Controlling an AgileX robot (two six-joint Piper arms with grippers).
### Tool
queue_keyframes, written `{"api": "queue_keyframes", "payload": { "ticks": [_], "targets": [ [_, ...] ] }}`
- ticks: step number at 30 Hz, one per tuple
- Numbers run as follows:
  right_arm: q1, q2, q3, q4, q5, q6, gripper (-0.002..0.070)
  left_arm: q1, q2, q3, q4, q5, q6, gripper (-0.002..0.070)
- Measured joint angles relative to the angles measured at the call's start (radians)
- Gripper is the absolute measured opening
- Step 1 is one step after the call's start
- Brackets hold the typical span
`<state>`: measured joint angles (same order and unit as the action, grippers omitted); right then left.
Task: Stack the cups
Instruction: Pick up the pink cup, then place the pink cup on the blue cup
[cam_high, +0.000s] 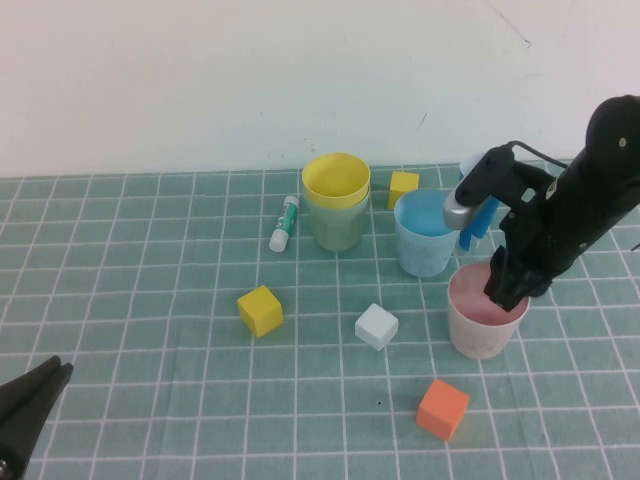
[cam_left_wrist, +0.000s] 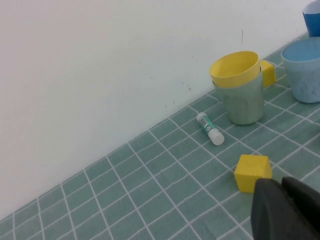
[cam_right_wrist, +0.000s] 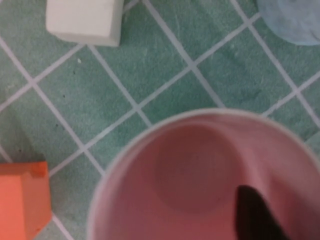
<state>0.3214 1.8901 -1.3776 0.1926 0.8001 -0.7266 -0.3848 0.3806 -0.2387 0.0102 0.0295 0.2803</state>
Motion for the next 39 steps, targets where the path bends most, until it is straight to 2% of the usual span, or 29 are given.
{"api": "queue_keyframes", "payload": {
  "ticks": [3,6,12,19,34,37,39],
  "targets": [
    [0.0,0.0,-0.028,0.014,0.003,0.0,0.0063,0.0,0.0,0.0,0.0,0.0,0.0,0.0],
    [0.0,0.0,-0.092,0.046,0.039,0.0,0.0024,0.0,0.0,0.0,0.0,0.0,0.0,0.0],
    [0.002,0.007,-0.321,0.139,0.163,-0.031,0.002,0.0,0.0,0.0,0.0,0.0,0.0,0.0],
    [0.008,0.025,-0.495,0.131,0.079,-0.048,0.0019,0.0,0.0,0.0,0.0,-0.002,0.0,-0.0001],
    [0.008,0.163,-0.524,0.08,0.069,-0.054,0.0022,0.0,0.0,0.0,0.0,-0.014,0.0,-0.0002],
    [0.008,0.163,-0.525,0.076,0.067,-0.054,0.0051,0.0,0.0,0.0,0.0,-0.014,0.0,-0.0001],
    [0.008,0.163,-0.525,0.069,0.066,-0.054,0.0099,0.0,0.0,0.0,0.0,-0.016,-0.001,-0.0001]
  ]
}}
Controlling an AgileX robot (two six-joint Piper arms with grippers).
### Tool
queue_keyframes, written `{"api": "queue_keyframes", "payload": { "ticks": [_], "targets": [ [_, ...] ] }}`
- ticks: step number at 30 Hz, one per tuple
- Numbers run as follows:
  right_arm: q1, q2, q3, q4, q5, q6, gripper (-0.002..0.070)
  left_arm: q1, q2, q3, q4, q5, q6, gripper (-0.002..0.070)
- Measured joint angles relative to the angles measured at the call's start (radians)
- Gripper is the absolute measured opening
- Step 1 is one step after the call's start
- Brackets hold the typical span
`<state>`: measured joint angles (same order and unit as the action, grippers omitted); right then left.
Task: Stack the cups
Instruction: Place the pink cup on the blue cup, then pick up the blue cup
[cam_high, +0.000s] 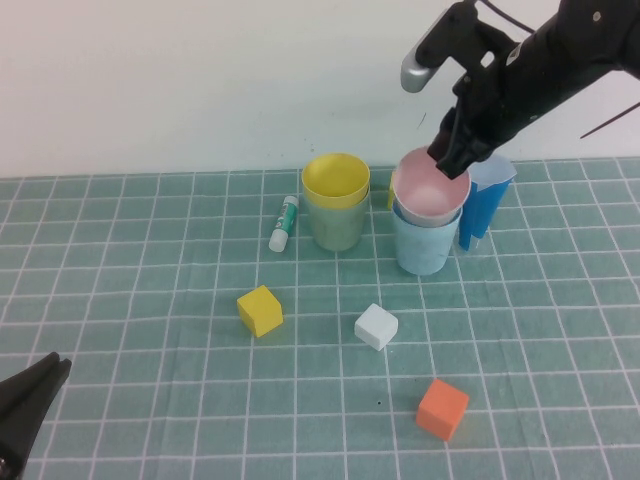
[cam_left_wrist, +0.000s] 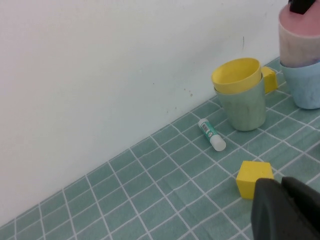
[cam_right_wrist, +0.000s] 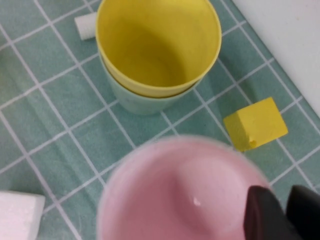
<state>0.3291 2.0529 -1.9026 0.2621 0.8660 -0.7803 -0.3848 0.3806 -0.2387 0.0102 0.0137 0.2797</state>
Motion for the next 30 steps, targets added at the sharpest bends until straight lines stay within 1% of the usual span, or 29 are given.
{"api": "queue_keyframes", "payload": {
  "ticks": [4,7,14,19,23,27,30],
  "targets": [
    [0.0,0.0,0.0,-0.009,-0.002,0.002,0.0211,0.0,0.0,0.0,0.0,0.0,-0.002,-0.0001],
    [0.0,0.0,0.0,-0.011,-0.002,0.017,0.0262,0.0,0.0,0.0,0.0,0.0,-0.002,-0.0002],
    [0.0,-0.017,-0.002,0.015,0.054,0.024,0.0281,0.0,0.0,0.0,0.0,0.0,-0.002,-0.0001],
    [0.015,-0.015,-0.002,0.047,0.161,-0.032,0.0283,0.0,0.0,0.0,0.0,0.0,-0.002,-0.0001],
    [0.052,-0.009,-0.002,0.045,0.179,-0.081,0.0288,0.0,0.0,0.0,0.0,-0.002,-0.002,-0.0001],
    [0.084,0.01,-0.002,0.031,0.175,-0.102,0.0337,0.0,0.0,0.0,0.0,-0.002,-0.002,-0.0001],
    [0.092,0.036,-0.002,-0.018,0.16,-0.071,0.0376,0.0,0.0,0.0,0.0,-0.002,-0.002,-0.0001]
  ]
}}
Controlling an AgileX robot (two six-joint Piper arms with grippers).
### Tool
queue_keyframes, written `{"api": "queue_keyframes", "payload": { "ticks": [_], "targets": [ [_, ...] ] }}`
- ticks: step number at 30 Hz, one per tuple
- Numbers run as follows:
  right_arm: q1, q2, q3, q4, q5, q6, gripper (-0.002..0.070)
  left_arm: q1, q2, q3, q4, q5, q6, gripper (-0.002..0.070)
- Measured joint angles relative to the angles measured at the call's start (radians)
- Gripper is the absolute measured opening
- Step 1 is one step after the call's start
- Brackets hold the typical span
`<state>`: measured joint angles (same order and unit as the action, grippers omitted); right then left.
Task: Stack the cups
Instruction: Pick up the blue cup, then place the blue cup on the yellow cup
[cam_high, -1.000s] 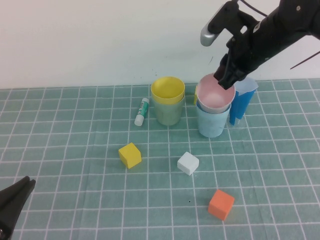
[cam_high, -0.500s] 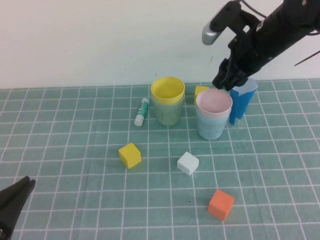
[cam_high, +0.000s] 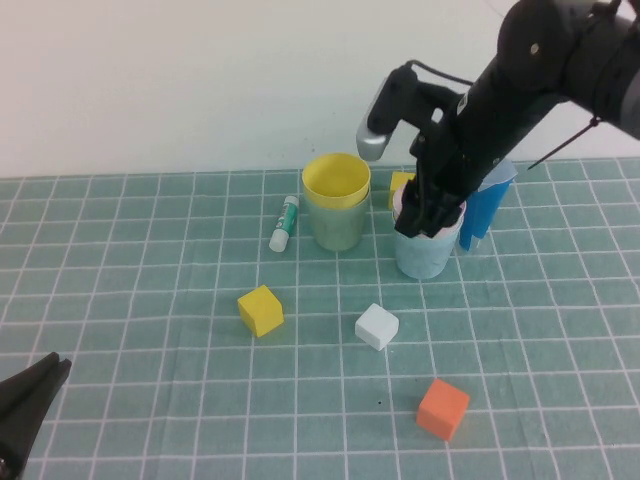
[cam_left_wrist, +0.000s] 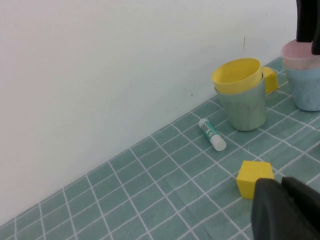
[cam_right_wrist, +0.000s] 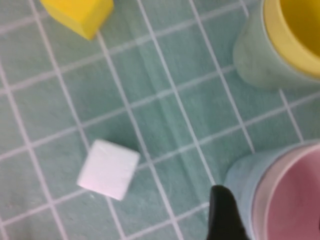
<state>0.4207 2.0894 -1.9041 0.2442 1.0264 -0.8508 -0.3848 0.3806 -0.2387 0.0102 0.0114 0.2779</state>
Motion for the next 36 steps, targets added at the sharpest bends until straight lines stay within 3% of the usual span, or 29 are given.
{"api": "queue_keyframes", "payload": {
  "ticks": [8,10,14,16,29,36],
  "targets": [
    [0.001,0.081,0.0,-0.093,-0.006,0.094,0.0378,0.0,0.0,0.0,0.0,0.009,0.0,-0.0001],
    [0.001,0.096,0.0,-0.08,-0.007,0.097,0.0315,0.0,0.0,0.0,0.0,0.009,0.0,-0.0001],
    [0.001,0.109,-0.003,-0.053,-0.007,0.097,0.0088,0.0,0.0,0.0,0.0,0.011,0.0,-0.0001],
    [0.001,0.109,-0.015,-0.05,-0.002,0.098,0.0055,0.0,0.0,0.002,0.0,0.011,0.0,-0.0002],
    [0.001,0.067,-0.41,0.082,0.162,0.111,0.0051,0.0,0.0,0.051,0.0,-0.064,0.014,-0.0001],
    [0.065,0.089,-0.439,0.108,0.142,0.059,0.005,0.0,0.0,0.051,0.0,-0.077,0.045,-0.0002]
  ]
}}
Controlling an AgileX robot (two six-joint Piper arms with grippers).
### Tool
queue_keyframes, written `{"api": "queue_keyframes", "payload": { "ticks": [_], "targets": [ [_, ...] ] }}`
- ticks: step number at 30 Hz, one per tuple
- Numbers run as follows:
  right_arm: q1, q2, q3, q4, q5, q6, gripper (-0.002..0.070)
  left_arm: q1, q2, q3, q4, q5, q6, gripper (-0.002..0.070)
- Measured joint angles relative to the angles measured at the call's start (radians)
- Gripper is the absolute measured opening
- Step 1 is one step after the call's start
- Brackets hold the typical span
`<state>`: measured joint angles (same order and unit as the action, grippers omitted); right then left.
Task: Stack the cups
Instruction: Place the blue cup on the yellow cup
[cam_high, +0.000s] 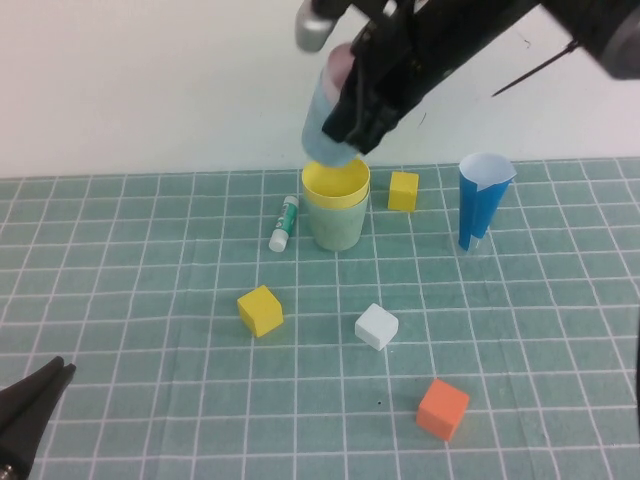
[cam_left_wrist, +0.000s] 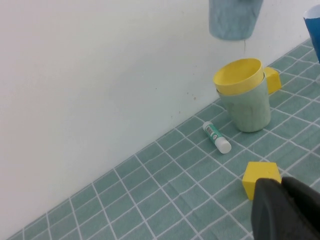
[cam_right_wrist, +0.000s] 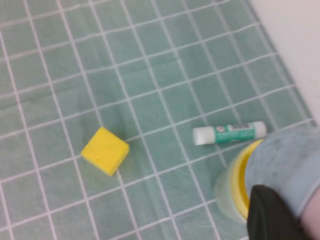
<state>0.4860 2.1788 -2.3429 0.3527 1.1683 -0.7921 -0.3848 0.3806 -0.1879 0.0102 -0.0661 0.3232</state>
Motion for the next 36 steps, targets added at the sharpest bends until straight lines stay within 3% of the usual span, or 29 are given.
{"api": "queue_keyframes", "payload": {
  "ticks": [22,25,31,36],
  "targets": [
    [0.025,0.148,0.0,-0.055,-0.063,-0.062,0.0054,0.0,0.0,0.0,0.002,-0.007,0.009,-0.0001],
    [0.025,0.148,0.0,-0.055,-0.086,-0.062,0.0093,0.0,0.0,0.0,0.002,-0.007,0.009,-0.0001],
    [0.025,0.148,0.0,-0.055,-0.108,-0.064,0.0267,0.0,0.0,0.0,0.002,-0.007,0.009,-0.0001],
    [0.025,0.134,0.0,-0.055,-0.083,-0.061,0.0293,0.0,0.0,0.0,0.002,-0.007,0.02,-0.0001]
  ]
}}
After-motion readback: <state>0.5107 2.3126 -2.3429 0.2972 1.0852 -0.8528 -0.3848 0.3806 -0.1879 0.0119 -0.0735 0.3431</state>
